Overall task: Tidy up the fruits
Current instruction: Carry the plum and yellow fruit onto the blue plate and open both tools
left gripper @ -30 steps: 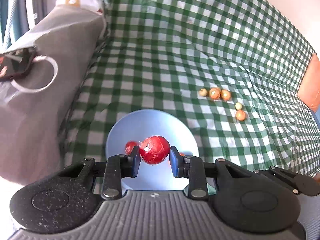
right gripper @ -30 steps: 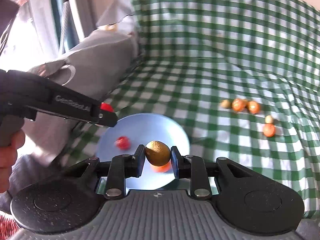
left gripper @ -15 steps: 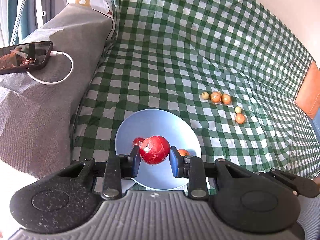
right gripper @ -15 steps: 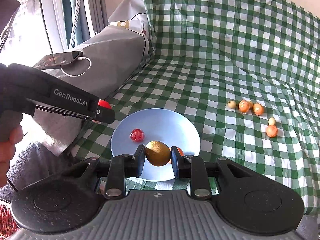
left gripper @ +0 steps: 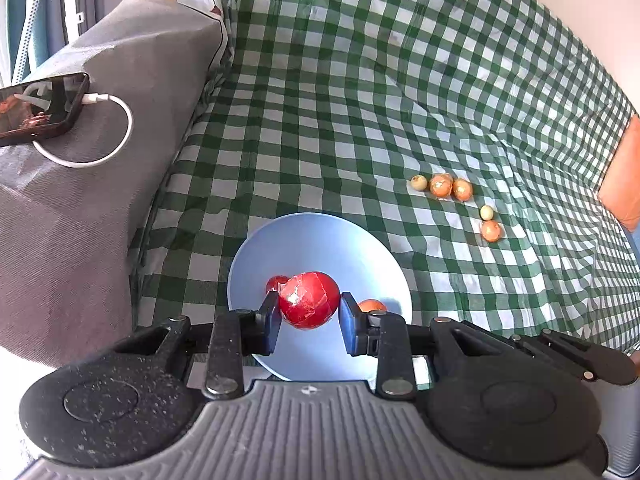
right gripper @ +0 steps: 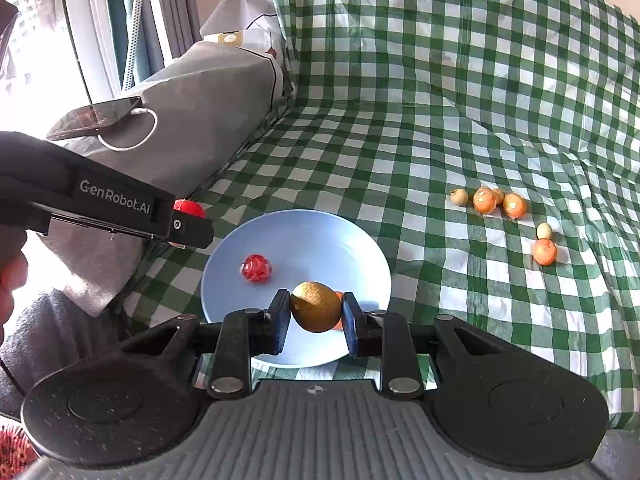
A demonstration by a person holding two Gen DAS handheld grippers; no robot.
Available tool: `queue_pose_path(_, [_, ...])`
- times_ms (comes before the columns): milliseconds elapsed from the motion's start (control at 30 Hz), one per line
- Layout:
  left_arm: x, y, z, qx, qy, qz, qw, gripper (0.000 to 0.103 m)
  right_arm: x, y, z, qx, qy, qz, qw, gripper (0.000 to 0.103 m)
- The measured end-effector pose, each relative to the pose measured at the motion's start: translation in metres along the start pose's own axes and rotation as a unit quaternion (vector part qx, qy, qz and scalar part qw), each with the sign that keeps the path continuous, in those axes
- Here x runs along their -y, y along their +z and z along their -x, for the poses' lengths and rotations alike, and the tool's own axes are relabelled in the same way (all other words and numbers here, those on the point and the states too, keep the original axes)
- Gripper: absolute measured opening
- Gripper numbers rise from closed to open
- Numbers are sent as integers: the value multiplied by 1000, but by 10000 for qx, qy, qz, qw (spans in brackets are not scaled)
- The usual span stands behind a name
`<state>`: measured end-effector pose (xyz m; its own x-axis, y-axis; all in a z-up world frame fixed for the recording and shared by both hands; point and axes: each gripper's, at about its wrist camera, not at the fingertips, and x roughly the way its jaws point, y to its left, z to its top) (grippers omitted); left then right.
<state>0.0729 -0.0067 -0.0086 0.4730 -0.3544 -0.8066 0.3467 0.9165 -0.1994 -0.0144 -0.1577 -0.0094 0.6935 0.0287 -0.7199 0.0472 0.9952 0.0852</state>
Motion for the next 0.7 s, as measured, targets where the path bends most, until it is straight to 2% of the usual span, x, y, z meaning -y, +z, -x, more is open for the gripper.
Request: queue_pose_path(700, [-8, 22, -86, -559, 270, -138, 9980, 34, 13, 16, -78, -458, 14, 195, 9988, 29])
